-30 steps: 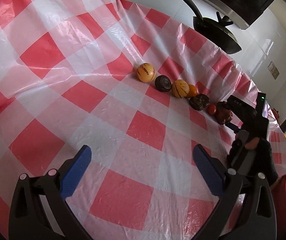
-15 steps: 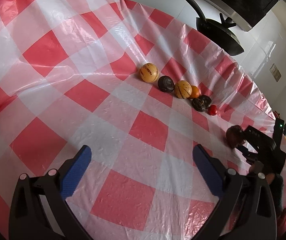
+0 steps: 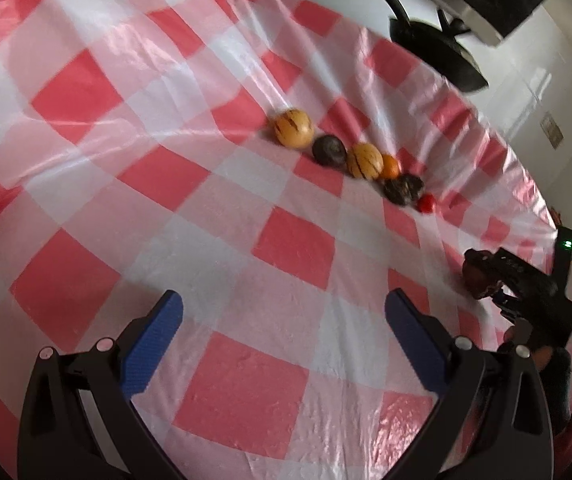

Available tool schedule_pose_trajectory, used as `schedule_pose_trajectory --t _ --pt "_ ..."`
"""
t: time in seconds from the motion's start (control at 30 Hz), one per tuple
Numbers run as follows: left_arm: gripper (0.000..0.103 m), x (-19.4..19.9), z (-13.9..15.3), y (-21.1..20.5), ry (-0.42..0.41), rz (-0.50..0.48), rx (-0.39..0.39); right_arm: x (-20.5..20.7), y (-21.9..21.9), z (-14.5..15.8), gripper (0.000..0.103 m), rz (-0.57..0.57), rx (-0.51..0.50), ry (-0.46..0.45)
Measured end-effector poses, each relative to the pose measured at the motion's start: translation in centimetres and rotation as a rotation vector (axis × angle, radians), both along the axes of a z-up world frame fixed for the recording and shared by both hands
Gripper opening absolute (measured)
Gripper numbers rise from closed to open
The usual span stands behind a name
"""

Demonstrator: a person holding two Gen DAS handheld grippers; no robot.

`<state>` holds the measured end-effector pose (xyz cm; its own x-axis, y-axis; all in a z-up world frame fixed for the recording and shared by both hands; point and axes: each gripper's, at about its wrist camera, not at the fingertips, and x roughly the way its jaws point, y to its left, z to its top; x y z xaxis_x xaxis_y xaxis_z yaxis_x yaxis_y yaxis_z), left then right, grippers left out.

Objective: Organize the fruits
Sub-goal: 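Grasp the large red pomegranate with the right tool while the left tool grasps a yellow pepino melon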

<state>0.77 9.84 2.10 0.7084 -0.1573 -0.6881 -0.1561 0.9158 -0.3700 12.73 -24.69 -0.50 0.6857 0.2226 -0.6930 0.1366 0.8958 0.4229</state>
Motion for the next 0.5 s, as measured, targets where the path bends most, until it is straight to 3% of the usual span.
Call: schedule_pose_trajectory --t 0.13,0.3,0.4,0.5 --pt "0.101 1.0 0.1 -1.4 0.038 -0.007 0.046 -1.5 -2.6 -0.1 0.055 -0.055 0.115 -0.038" --pt "0.101 5.4 0.7 -4.9 0.071 -0.004 0.134 -1.1 -1.3 0.4 0.055 -0.012 0.084 -0.077" --pt "0.092 10.3 1.3 -7.8 0.059 -0.058 0.273 -1.0 -1.6 0.3 0.055 -0.021 0.101 -0.080" --pt "0.090 14.7 2.2 -9.4 0.030 -0.158 0.432 -1.1 -1.7 0.4 0.055 -0.014 0.108 -0.088"
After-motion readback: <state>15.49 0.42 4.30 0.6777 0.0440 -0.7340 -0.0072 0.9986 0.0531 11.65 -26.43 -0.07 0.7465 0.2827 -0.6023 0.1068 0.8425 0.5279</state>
